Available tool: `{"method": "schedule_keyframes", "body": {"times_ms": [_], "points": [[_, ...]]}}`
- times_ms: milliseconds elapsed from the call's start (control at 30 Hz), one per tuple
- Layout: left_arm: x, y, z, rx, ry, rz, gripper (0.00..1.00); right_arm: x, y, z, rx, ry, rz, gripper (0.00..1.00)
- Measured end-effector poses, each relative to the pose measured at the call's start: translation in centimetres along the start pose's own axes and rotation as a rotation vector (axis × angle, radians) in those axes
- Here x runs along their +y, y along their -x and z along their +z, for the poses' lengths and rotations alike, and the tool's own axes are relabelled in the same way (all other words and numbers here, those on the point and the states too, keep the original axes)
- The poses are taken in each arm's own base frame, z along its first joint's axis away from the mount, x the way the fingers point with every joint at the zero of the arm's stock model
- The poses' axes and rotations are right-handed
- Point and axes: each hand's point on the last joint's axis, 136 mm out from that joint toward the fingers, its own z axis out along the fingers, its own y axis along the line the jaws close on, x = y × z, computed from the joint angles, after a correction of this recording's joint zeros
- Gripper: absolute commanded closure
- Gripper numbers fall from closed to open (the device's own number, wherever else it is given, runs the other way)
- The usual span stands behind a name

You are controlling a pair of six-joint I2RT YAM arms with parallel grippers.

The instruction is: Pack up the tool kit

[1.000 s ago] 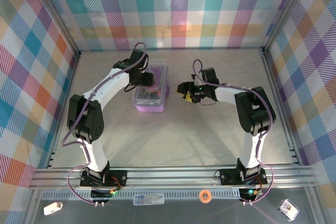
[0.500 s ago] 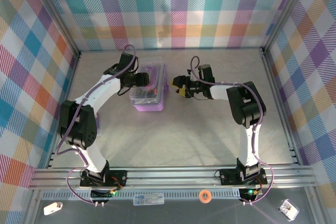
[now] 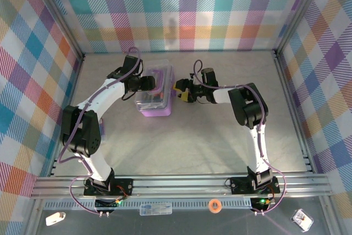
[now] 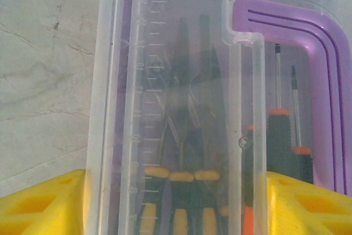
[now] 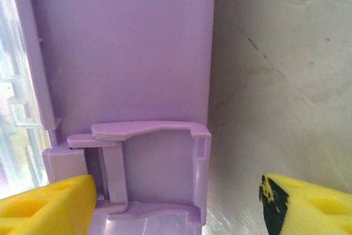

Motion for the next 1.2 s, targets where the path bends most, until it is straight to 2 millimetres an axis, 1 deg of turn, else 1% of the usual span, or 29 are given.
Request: {"method": "schedule_keyframes", "body": {"times_ms": [167, 333, 433, 867, 1200], "points": [[-0.1, 0.0, 0.0, 0.002, -0.009, -0.006, 0.47, 0.5, 0.1, 0.1, -0.001, 0.018, 0.002, 0.24], [-0.1, 0.0, -0.1, 0.004, -0.015, -0.009, 0.48, 2.0, 0.2, 0.1, 0.001, 0.073, -0.016, 0.26], [-0.1, 0.0, -0.1, 0.004, -0.015, -0.009, 0.48, 2.5, 0.1, 0.3, 0.005, 0.088, -0.021, 0.27], [-0.1, 0.0, -0.1, 0.006, -0.018, -0.010, 0.49, 2.6, -0.1, 0.3, 0.008, 0.090, -0.011, 0.29], [0.0, 0.1, -0.1, 0.005, -0.020, -0.012, 0.49, 2.8, -0.2, -0.4, -0.018, 0.072, -0.011, 0.30]]}}
